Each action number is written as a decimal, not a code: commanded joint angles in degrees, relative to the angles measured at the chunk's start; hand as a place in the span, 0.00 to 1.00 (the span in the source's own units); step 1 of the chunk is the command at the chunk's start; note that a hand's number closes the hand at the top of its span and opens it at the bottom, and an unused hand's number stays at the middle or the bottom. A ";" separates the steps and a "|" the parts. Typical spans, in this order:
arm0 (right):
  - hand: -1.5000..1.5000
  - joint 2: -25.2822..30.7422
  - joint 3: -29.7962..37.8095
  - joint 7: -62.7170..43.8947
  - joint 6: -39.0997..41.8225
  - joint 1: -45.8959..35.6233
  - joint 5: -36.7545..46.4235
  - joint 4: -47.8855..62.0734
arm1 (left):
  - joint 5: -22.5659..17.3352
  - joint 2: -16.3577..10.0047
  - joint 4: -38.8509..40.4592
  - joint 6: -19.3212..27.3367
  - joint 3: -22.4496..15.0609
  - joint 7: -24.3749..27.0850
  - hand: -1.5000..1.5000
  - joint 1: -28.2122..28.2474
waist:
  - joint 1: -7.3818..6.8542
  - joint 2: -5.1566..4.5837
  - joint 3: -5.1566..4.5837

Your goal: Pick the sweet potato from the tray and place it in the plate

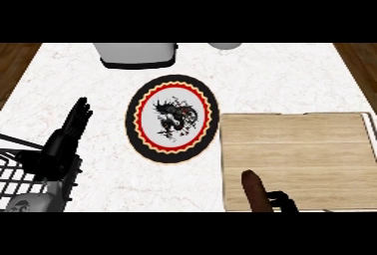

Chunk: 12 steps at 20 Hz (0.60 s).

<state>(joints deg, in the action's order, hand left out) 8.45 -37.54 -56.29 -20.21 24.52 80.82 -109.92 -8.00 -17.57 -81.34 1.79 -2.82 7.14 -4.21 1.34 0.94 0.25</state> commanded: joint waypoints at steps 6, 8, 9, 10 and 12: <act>1.00 -4.18 -12.54 -5.31 5.90 4.02 23.19 -14.10 | 0.81 0.15 2.52 0.15 0.84 -2.38 0.50 0.42 | -0.64 -0.77 -0.33; 1.00 -7.65 -16.20 -5.65 8.24 2.65 29.56 -17.94 | 0.73 -0.31 2.05 0.17 1.42 -1.29 0.50 2.11 | -0.66 -0.63 -0.39; 1.00 -8.24 -15.70 -6.59 10.08 -0.05 31.28 -16.61 | 1.44 0.39 0.97 0.55 0.37 -2.07 0.50 1.75 | -0.99 -0.76 -0.35; 1.00 -7.38 -14.51 -4.19 8.75 0.28 30.15 -17.42 | 0.04 -0.20 3.60 -2.13 1.53 2.31 0.50 4.60 | -1.15 -0.83 -0.36; 1.00 -8.19 -17.33 -6.49 13.60 -3.75 32.45 -17.50 | 1.38 1.45 5.23 0.52 1.04 -1.24 0.50 -1.53 | -0.90 -1.04 -0.36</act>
<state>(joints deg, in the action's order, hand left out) 5.88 -50.00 -58.30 -13.45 25.49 110.18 -123.06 -7.29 -16.88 -81.47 1.30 -2.61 6.91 -4.38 0.65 0.65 0.53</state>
